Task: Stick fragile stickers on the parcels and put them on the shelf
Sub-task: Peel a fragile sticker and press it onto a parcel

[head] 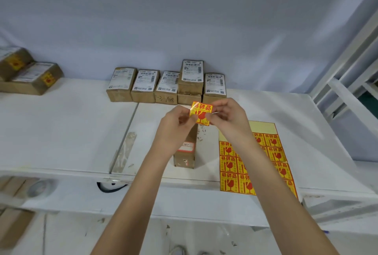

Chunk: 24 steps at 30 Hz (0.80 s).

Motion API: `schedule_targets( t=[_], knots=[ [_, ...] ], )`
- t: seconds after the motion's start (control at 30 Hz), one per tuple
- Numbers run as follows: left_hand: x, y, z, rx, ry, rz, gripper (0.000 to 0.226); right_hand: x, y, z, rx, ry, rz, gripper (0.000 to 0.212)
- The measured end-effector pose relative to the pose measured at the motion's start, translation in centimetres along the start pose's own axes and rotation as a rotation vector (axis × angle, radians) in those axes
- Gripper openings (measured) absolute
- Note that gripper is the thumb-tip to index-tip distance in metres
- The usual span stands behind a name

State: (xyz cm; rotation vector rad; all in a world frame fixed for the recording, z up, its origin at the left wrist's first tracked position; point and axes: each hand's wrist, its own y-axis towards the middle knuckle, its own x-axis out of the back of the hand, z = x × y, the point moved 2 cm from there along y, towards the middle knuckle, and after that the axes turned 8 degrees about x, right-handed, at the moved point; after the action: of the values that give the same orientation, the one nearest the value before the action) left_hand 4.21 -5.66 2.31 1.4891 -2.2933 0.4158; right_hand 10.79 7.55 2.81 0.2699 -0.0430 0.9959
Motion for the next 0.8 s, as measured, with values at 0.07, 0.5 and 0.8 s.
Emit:
schedule_targets(
  t=[0.07, 0.5, 0.8],
  knots=[
    [0.8, 0.1, 0.3, -0.010, -0.018, -0.019, 0.009, -0.7, -0.1, 0.3, 0.001, -0.028, 0.024, 0.027],
    [3.1, 1.3, 1.9, 0.006, -0.071, 0.027, 0.004, -3.4, -0.8, 0.7, -0.056, -0.045, -0.039, 0.025],
    [2.8, 0.3, 2.6, 0.095, -0.258, 0.010, 0.015, -4.3, -1.9, -0.5, -0.132, 0.004, -0.139, 0.027]
  ],
)
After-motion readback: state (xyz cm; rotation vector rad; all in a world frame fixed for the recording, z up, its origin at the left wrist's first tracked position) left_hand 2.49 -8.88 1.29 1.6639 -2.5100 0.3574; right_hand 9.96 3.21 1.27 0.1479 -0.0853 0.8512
